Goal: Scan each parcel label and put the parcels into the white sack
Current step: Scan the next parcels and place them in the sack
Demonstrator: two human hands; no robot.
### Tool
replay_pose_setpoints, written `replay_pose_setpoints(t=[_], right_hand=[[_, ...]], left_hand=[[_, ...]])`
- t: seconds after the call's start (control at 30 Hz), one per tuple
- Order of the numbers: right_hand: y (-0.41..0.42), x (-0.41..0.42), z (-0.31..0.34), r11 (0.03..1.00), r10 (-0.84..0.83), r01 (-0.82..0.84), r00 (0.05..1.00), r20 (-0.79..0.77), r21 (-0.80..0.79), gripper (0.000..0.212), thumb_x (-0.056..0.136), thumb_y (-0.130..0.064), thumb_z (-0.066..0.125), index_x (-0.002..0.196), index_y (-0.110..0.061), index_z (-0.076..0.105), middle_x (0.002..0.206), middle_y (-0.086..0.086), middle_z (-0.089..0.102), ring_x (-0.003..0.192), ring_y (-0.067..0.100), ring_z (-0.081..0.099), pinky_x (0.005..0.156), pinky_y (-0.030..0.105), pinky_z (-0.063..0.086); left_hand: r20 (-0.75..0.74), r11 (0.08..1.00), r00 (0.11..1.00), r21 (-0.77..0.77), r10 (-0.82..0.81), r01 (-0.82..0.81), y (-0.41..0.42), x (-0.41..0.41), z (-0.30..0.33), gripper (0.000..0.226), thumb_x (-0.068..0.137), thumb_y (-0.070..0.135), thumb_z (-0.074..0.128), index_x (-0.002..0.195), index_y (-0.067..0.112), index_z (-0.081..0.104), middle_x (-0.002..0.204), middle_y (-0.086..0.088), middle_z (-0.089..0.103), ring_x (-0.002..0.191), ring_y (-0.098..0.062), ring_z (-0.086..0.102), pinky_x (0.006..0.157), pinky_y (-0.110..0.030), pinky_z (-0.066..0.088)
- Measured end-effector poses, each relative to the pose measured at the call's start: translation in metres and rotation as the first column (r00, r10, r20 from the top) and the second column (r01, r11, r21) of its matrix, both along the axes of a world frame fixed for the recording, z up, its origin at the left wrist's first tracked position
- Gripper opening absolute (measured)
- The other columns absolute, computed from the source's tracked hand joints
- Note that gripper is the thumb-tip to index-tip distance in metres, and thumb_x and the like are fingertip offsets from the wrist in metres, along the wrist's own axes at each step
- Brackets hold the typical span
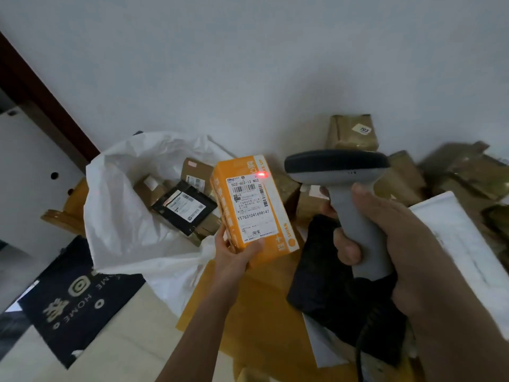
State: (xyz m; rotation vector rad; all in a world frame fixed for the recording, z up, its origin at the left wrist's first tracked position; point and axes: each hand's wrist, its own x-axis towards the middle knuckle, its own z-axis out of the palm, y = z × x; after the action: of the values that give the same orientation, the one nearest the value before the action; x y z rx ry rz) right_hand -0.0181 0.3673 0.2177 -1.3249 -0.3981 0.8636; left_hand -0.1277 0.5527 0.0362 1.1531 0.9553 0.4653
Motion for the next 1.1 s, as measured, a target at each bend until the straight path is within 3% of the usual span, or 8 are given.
replay_pose_setpoints(t=[0.17, 0.3, 0.4, 0.47, 0.57, 0.7, 0.9, 1.1], right_hand=[[0.102, -0.002, -0.045, 0.996, -0.082, 0.076, 0.990, -0.112, -0.054, 0.039, 0.063, -0.032, 0.080, 0.092, -0.011, 0.065, 0.075, 0.016, 0.053, 0.046, 0.012, 0.045, 0.047, 0.023, 0.039], [0.165, 0.003, -0.097, 0.983, -0.163, 0.114, 0.899, -0.406, -0.143, 0.007, 0.089, -0.002, 0.062, 0.093, -0.006, 0.065, 0.065, 0.007, 0.058, 0.048, 0.011, 0.051, 0.045, 0.021, 0.044], [0.194, 0.004, -0.132, 0.976, -0.210, 0.124, 0.745, -0.633, -0.178, 0.013, 0.093, -0.001, 0.055, 0.104, -0.006, 0.059, 0.069, 0.012, 0.070, 0.063, 0.017, 0.057, 0.057, 0.025, 0.052], [0.207, 0.006, -0.156, 0.971, -0.241, 0.169, 0.649, -0.721, -0.172, 0.015, 0.094, -0.003, 0.053, 0.106, -0.012, 0.052, 0.085, 0.019, 0.074, 0.073, 0.024, 0.061, 0.063, 0.031, 0.056], [0.225, 0.013, -0.192, 0.957, -0.281, 0.222, 0.576, -0.768, -0.184, 0.018, 0.094, -0.005, 0.053, 0.109, -0.015, 0.048, 0.111, 0.024, 0.068, 0.087, 0.031, 0.065, 0.072, 0.035, 0.058], [0.246, 0.021, -0.226, 0.943, -0.327, 0.241, 0.560, -0.761, -0.228, 0.012, 0.095, -0.003, 0.051, 0.103, -0.012, 0.052, 0.127, 0.027, 0.059, 0.116, 0.036, 0.061, 0.092, 0.046, 0.053], [0.265, 0.028, -0.252, 0.946, -0.316, 0.240, 0.519, -0.795, -0.219, 0.037, 0.093, -0.001, 0.053, 0.128, -0.008, 0.046, 0.121, 0.027, 0.063, 0.097, 0.032, 0.069, 0.093, 0.045, 0.054], [0.276, 0.028, -0.254, 0.962, -0.274, 0.180, 0.654, -0.705, -0.207, 0.026, 0.095, 0.001, 0.049, 0.117, -0.011, 0.055, 0.122, 0.017, 0.066, 0.113, 0.022, 0.064, 0.108, 0.034, 0.042]], left_hand=[[-0.083, 0.995, 0.993, 0.063, 0.088, -0.083, 0.100, -0.037, -0.007, 0.086, 0.073, 0.024, 0.084, 0.141, 0.032, 0.032, 0.125, 0.001, 0.059, 0.100, -0.016, 0.067, 0.073, -0.033, 0.061], [-0.408, 0.929, 0.886, 0.365, 0.220, -0.063, 0.164, -0.042, -0.007, 0.105, 0.055, 0.050, 0.086, 0.143, 0.038, 0.030, 0.142, -0.007, 0.039, 0.132, -0.034, 0.037, 0.105, -0.057, 0.039], [-0.535, 0.781, 0.781, 0.616, 0.322, 0.100, 0.186, -0.036, -0.007, 0.099, 0.065, 0.039, 0.086, 0.146, 0.031, 0.030, 0.149, -0.012, 0.028, 0.136, -0.038, 0.024, 0.106, -0.059, 0.031], [-0.558, 0.598, 0.728, 0.760, 0.397, 0.256, 0.198, -0.035, -0.020, 0.096, 0.063, 0.041, 0.086, 0.144, 0.029, 0.036, 0.149, -0.016, 0.027, 0.134, -0.042, 0.025, 0.105, -0.062, 0.028], [-0.691, 0.458, 0.647, 0.712, 0.323, 0.532, 0.213, -0.035, -0.052, 0.100, 0.061, 0.041, 0.088, 0.146, 0.029, 0.037, 0.155, -0.018, 0.019, 0.142, -0.045, 0.014, 0.112, -0.065, 0.013], [-0.756, 0.498, 0.640, 0.610, 0.134, 0.616, 0.225, -0.045, -0.085, 0.100, 0.070, 0.039, 0.084, 0.150, 0.037, 0.022, 0.158, -0.014, 0.004, 0.145, -0.043, -0.001, 0.112, -0.066, 0.020], [-0.738, 0.507, 0.674, 0.597, 0.042, 0.622, 0.226, -0.056, -0.097, 0.100, 0.075, 0.029, 0.082, 0.145, 0.048, 0.013, 0.156, -0.008, -0.002, 0.145, -0.036, -0.003, 0.103, -0.058, 0.039], [-0.706, 0.600, 0.704, 0.596, 0.076, 0.533, 0.226, -0.052, -0.090, 0.089, 0.077, 0.037, 0.080, 0.148, 0.032, 0.026, 0.154, -0.009, -0.001, 0.145, -0.034, 0.003, 0.105, -0.056, 0.038]])
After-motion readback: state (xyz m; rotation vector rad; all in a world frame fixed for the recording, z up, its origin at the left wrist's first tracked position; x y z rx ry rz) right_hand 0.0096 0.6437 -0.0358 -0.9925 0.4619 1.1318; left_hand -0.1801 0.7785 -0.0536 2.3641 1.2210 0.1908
